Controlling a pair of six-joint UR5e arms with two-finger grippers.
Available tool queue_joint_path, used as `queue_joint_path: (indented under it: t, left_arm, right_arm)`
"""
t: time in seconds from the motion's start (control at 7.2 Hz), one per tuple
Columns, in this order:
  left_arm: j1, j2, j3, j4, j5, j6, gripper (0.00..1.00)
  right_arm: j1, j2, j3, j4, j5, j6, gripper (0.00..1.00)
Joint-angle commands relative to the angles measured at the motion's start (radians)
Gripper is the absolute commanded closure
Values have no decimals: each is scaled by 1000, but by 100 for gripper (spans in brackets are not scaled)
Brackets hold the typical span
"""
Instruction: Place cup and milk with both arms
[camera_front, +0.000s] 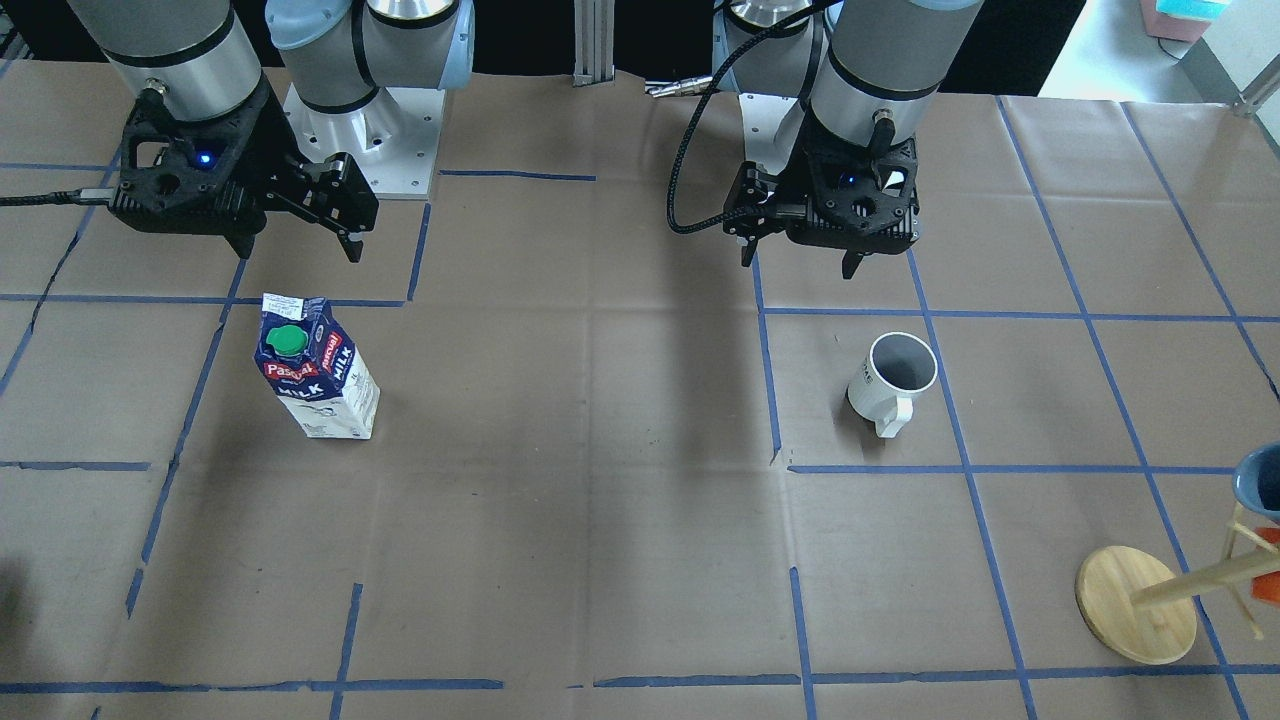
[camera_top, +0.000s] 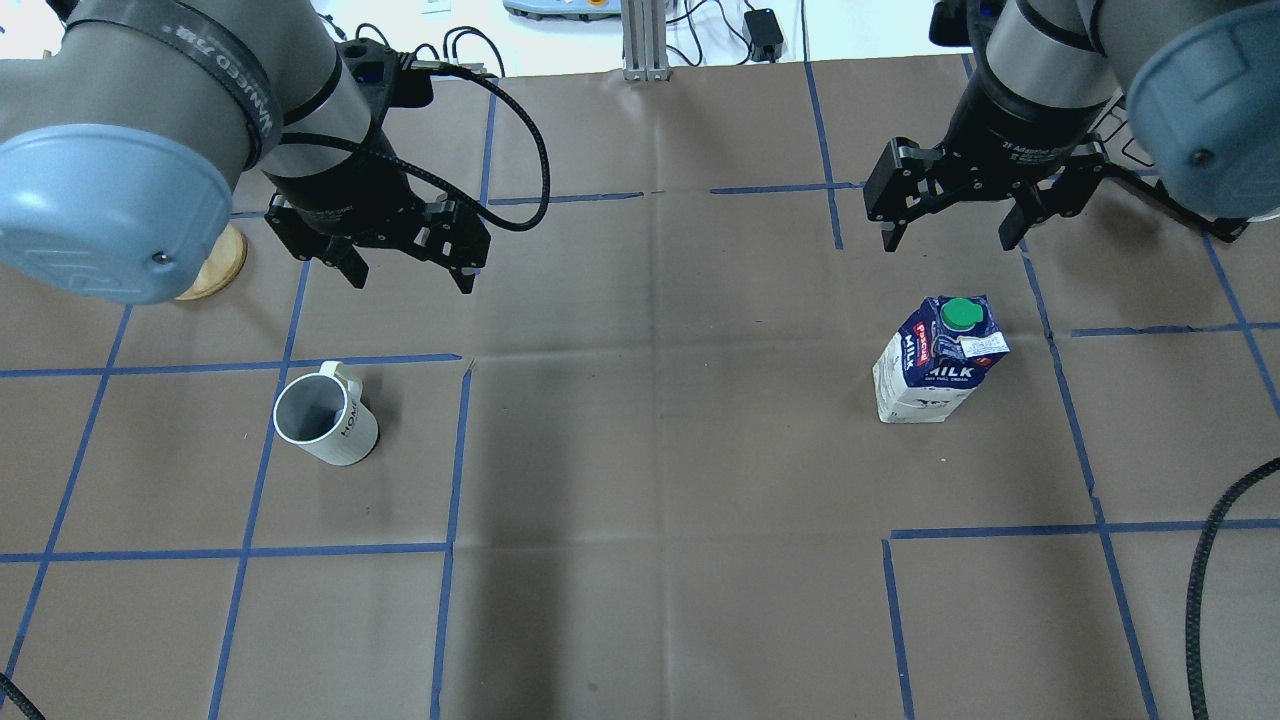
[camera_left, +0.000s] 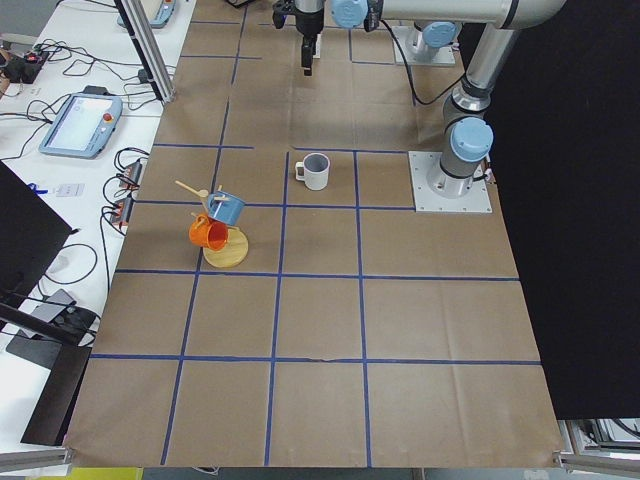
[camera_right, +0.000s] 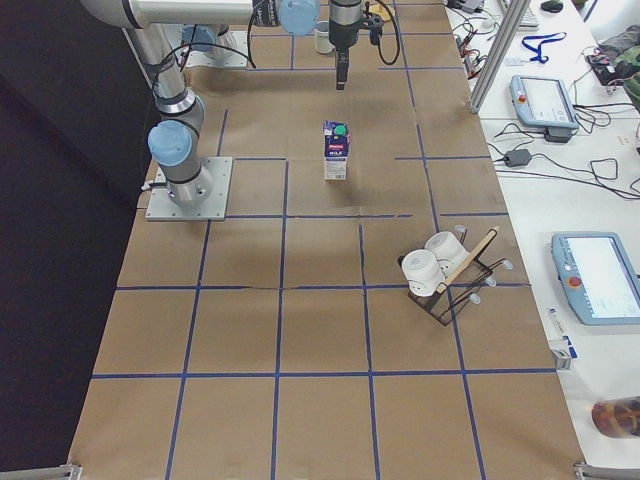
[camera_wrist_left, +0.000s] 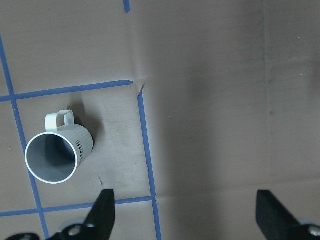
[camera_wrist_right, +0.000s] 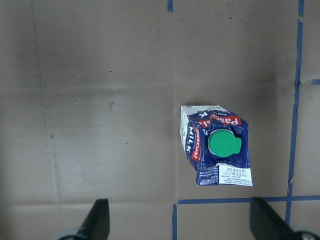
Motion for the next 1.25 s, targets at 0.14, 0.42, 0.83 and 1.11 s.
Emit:
queue_joint_path:
  t: [0.14,0.42,0.83,1.11]
  left_arm:
    - [0,0,0,3,1,0,0]
    - [0,1,0,3,1,0,0]
    - [28,1,14,-3,2,0,0]
    - [28,1,15,5,2,1,0]
  right_arm:
    - [0,0,1,0,0,0,0]
    - [0,0,1,0,0,0,0]
    - [0,0,0,0,0,0,0]
    - [0,0,0,0,0,0,0]
